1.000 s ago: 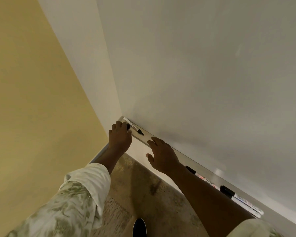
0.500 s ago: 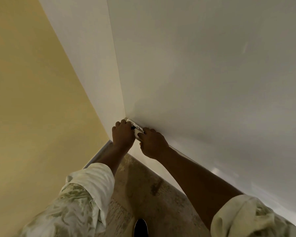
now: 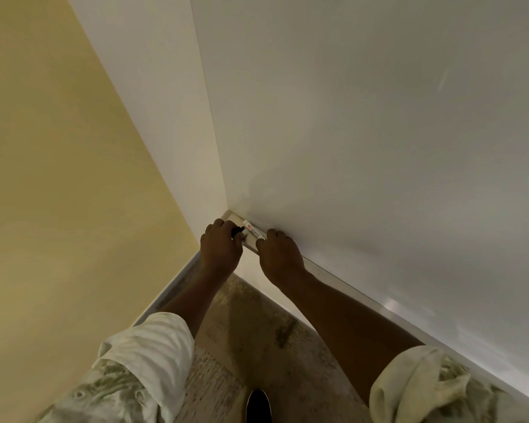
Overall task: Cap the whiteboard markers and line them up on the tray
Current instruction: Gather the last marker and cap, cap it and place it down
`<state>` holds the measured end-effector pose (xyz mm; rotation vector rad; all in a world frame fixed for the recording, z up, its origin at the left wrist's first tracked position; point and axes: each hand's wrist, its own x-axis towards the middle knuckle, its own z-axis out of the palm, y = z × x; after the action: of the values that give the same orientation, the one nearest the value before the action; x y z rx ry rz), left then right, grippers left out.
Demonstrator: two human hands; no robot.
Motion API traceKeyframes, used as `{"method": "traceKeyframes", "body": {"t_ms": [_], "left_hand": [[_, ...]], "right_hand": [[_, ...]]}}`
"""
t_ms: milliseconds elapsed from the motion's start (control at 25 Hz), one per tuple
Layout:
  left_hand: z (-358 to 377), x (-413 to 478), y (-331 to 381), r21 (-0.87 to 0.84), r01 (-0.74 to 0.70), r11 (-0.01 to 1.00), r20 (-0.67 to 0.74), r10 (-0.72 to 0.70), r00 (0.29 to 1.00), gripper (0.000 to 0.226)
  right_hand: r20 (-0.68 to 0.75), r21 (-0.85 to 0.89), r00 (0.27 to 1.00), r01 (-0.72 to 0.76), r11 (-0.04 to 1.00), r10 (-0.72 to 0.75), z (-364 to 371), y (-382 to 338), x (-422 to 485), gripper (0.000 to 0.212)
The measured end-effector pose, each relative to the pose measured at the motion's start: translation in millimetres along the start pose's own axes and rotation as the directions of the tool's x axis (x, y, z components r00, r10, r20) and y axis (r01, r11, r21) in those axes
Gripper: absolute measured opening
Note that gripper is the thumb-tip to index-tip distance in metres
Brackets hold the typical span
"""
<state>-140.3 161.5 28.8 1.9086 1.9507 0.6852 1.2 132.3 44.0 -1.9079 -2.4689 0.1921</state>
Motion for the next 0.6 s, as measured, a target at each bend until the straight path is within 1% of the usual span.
{"method": "traceKeyframes", "body": {"t_ms": [200,360,440,480,520,600], "left_hand": [[3,-13,7,-0.128,0.02,0.992,-0.036,-0.025,0.999,0.017],[1,-26,18,-0.227,0.037,0.973,-0.08,-0.056,0.995,0.019],[-4,-33,24,-0.267,0.083,0.96,-0.085,-0.109,0.99,0.02],[-8,-38,28,-0.287,0.103,0.952,-0.078,-0.13,0.988,0.02],[-12,-44,32,-0.31,0.115,0.944,-0.065,-0.141,0.988,0.021],[-19,-60,43,-0.378,0.132,0.916,-0.02,-0.151,0.988,0.021]], "right_hand": [[-0.059,-0.021,0.998,-0.009,1.0,0.008,2,7,-13,0.023],[-0.115,0.043,0.992,-0.038,0.998,0.043,-8,12,-25,0.028],[-0.153,0.166,0.982,-0.086,0.982,0.112,-20,17,-37,0.025],[-0.152,0.264,0.976,-0.113,0.958,0.157,-27,20,-47,0.021],[-0.134,0.381,0.97,-0.139,0.914,0.203,-36,24,-57,0.018],[-0.083,0.609,0.957,-0.172,0.774,0.278,-54,32,-84,0.015]]}}
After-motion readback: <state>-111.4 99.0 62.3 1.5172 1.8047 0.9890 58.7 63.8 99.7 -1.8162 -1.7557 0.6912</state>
